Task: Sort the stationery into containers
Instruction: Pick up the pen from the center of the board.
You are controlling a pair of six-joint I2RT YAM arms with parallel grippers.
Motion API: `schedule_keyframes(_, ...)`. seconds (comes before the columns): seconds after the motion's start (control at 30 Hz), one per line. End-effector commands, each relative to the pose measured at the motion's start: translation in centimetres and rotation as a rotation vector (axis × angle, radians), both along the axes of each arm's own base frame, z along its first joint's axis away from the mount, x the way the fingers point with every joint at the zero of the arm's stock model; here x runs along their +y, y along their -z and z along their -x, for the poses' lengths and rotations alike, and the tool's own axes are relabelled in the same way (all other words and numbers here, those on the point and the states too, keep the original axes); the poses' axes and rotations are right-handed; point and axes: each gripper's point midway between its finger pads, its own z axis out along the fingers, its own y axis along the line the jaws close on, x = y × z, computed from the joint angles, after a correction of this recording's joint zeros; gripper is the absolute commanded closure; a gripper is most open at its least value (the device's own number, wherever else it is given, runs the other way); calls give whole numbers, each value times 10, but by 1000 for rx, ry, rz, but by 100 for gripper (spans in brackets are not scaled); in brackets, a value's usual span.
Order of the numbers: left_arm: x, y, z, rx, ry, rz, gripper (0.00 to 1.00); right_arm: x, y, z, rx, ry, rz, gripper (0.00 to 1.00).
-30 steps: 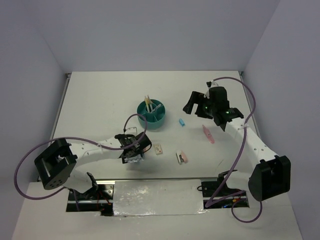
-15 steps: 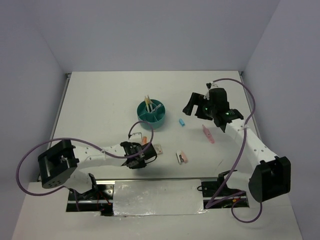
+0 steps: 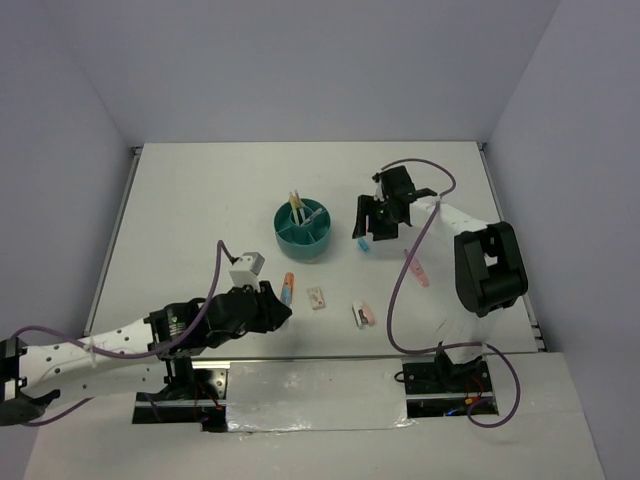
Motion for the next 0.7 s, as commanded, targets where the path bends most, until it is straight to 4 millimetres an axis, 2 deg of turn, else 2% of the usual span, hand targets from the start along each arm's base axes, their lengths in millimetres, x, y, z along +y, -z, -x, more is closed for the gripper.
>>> schedule_keyframes(0.0, 1, -12, 0, -67, 47, 7, 100, 27, -12, -8, -14, -127, -93, 31)
schedule_keyframes(0.1, 4, -14, 5, -56, 66, 3, 100, 25, 9, -9, 31, -100, -68, 31)
schedule_keyframes(0.2, 4, -17, 8, -50, 77, 17, 100, 15, 18, -9, 47, -51, -15, 31)
schedule_keyframes(0.33, 5, -20, 10, -53, 77, 42, 100, -6, 34, -6, 54, -15, 137, 33)
schedule_keyframes(0.4, 5, -21, 9, -58, 77, 43, 100, -7, 39, -4, 59, -23, 164, 36)
schedule_keyframes(0.53, 3, -21, 8, -63, 87, 27, 100, -9, 48, 0, 72, -32, 196, 52)
schedule_keyframes(0.67, 1, -21, 8, -65, 99, 10, 100, -1, 48, 3, 62, -63, 192, 52)
